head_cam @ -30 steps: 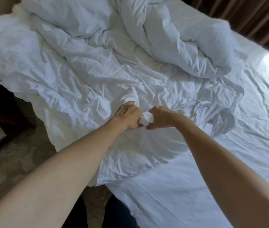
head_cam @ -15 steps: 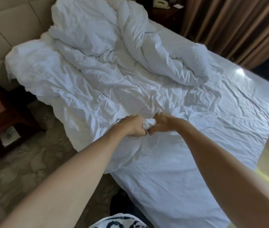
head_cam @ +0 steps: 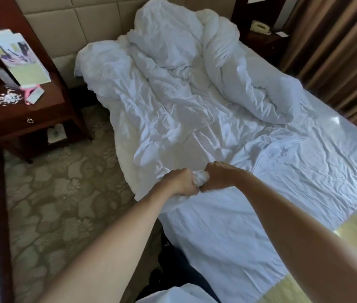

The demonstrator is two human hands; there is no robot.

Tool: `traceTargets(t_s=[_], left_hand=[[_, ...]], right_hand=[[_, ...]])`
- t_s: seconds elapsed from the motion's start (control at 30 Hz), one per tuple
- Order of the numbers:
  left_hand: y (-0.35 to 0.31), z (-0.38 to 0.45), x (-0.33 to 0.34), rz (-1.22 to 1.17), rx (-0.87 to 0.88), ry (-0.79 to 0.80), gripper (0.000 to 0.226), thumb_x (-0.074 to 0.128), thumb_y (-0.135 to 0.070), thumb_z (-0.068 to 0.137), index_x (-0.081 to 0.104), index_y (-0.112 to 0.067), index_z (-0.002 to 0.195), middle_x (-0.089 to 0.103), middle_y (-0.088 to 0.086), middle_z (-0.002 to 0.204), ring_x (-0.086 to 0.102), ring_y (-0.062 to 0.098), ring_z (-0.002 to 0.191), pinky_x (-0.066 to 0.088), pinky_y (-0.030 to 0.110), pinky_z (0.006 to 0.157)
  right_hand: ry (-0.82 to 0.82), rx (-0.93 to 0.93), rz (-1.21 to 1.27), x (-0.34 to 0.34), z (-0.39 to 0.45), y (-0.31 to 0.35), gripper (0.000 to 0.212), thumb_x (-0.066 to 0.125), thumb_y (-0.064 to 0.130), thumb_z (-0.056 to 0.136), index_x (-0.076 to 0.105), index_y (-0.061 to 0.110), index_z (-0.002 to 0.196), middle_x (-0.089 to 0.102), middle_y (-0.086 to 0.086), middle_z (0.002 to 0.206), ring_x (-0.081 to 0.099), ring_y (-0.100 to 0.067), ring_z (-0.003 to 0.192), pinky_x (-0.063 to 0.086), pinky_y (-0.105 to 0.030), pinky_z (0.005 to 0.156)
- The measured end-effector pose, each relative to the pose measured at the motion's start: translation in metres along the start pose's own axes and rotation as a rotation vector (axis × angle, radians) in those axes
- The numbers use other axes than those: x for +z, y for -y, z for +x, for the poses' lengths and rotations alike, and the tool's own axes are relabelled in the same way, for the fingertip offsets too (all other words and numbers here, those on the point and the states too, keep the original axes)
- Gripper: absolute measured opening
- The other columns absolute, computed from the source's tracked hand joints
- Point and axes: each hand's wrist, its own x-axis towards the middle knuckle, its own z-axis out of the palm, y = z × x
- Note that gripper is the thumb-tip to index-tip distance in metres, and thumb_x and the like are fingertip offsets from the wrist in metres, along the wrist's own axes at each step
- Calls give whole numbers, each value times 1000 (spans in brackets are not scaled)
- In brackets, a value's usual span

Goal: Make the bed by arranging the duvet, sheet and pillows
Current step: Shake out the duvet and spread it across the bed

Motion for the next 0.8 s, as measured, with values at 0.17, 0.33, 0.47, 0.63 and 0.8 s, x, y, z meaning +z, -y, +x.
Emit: traceTargets(t_s=[0.17,0.33,0.47,0.63,0.8], left_hand=[[-21,-31,30,-99,-87,37,34,73,-41,73,56,-20,94,63,2,91,62,24,82,41,30,61],[-44,-55,59,-171,-189,-75,34,71,-39,76,58,-18,100,67,3,94,63,23,85,47,32,70],[-76,-76,101,-85,-214,-83,38,68,-35,76,59,-19,110,67,2,95,64,22,83,50,32,70],[-110,-105,125,-168,-233,76,45,75,-35,78,62,-11,114,65,6,103,62,21,89,50,32,72],[-121,-138,137,105,-245,-533,24,62,-33,84,67,-15,99,70,5,95,66,24,85,54,33,73]], right_hand=[[94,-20,-35,12,-32,-7,29,73,41,70,61,20,84,62,2,79,62,-17,74,42,-26,56],[102,-117,-94,22,-44,-24,25,75,45,68,57,27,71,61,4,75,61,-15,72,43,-26,59],[84,-112,-83,58,-72,-58,40,73,50,63,60,21,87,64,1,85,62,-18,78,43,-27,59],[231,-166,-116,60,-109,-75,35,78,35,67,73,9,89,63,-2,76,58,-17,69,41,-26,60],[-237,-244,-136,72,-136,-89,42,73,47,74,67,18,103,69,-7,105,66,-26,100,49,-32,77]])
